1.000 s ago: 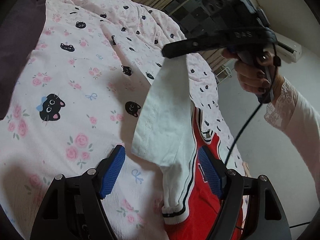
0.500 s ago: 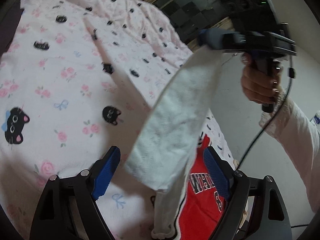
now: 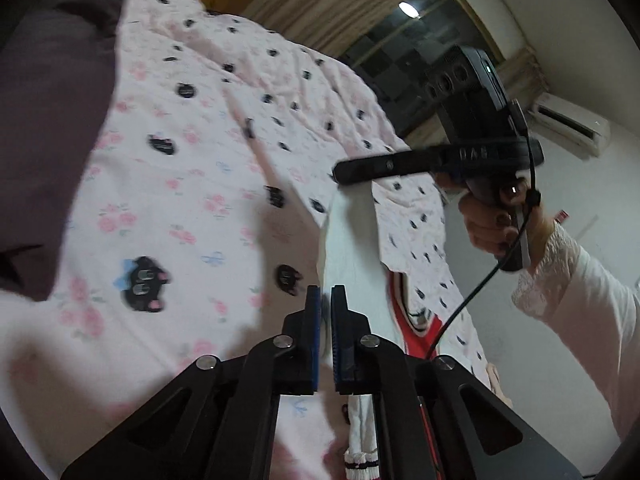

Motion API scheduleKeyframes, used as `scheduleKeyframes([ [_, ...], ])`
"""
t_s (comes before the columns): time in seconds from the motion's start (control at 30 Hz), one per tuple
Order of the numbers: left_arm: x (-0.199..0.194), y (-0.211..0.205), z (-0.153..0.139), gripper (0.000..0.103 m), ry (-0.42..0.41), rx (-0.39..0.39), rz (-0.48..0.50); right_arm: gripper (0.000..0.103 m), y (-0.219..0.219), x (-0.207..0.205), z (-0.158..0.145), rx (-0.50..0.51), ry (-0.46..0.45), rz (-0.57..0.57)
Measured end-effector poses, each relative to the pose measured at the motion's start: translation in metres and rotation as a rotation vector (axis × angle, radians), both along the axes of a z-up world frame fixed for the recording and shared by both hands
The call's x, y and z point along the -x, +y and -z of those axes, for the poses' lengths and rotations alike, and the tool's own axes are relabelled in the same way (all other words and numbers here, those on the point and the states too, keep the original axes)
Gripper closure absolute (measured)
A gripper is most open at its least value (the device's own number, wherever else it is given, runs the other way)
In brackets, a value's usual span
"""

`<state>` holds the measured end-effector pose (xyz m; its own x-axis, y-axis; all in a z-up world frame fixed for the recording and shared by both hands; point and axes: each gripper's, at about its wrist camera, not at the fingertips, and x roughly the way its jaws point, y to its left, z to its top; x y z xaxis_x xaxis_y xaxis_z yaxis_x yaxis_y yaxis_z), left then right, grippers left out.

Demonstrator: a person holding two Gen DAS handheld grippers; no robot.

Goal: Fold clothes

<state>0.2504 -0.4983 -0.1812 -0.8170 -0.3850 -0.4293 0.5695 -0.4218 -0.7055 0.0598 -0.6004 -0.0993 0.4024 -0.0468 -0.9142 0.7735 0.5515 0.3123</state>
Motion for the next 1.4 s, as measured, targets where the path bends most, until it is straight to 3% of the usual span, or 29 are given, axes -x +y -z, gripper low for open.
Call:
scheduleKeyframes([
  [0.17,-0.021,-0.01,0.015,0.1,-0.005,-0.081,-0.087,0.1,-0.014,-0.019,0.033,0.028,0.077,0.026],
  [0.27,-0.023,-0.014,0.022,0.1,-0.024,-0.109,-0.108,0.098,-0.03,-0.019,0.045,0.103,0.173,0.133],
  [0.3,-0.021,-0.014,0.023,0.1,-0.033,-0.11,-0.107,0.093,-0.035,-0.017,0.047,0.133,0.205,0.172],
  [0.43,-0.019,-0.014,0.026,0.099,-0.06,-0.114,-0.11,0.069,-0.035,-0.003,0.026,0.235,0.221,0.271],
  [0.63,-0.019,-0.014,0.031,0.099,-0.065,-0.127,-0.113,0.065,0.016,0.034,-0.023,0.331,0.158,0.352],
  [0.7,-0.018,-0.012,0.031,0.098,-0.067,-0.123,-0.111,0.057,0.052,0.051,-0.039,0.348,0.123,0.384],
  [0.73,-0.017,-0.009,0.029,0.094,-0.059,-0.109,-0.102,0.052,0.073,0.059,-0.044,0.354,0.116,0.393],
  [0.8,-0.016,-0.002,0.024,0.074,-0.043,-0.081,-0.083,0.049,0.114,0.075,-0.052,0.365,0.101,0.412],
  [0.83,-0.014,0.003,0.022,0.054,-0.049,-0.072,-0.081,0.049,0.135,0.083,-0.056,0.369,0.095,0.419],
  [0.87,-0.012,0.007,0.021,0.044,-0.056,-0.062,-0.079,0.049,0.152,0.089,-0.055,0.363,0.102,0.418],
  [1.0,0.0,0.022,0.017,0.04,-0.14,-0.043,-0.043,0.049,0.189,0.099,-0.041,0.324,0.179,0.374],
  [1.1,0.01,0.035,0.01,0.04,-0.225,-0.006,-0.027,0.049,0.198,0.082,-0.035,0.36,0.23,0.316],
  [1.17,0.003,0.038,0.001,0.04,-0.238,-0.006,-0.059,0.049,0.203,0.055,-0.03,0.413,0.251,0.262],
  [1.27,-0.031,0.039,-0.014,0.04,-0.261,0.017,-0.208,0.053,0.209,0.013,-0.014,0.467,0.267,0.206],
  [1.33,-0.055,0.038,-0.02,0.04,-0.295,0.028,-0.304,0.065,0.213,-0.021,0.002,0.503,0.298,0.166],
  [1.4,-0.076,0.037,-0.021,0.04,-0.301,0.016,-0.358,0.067,0.214,-0.051,0.019,0.538,0.339,0.128],
])
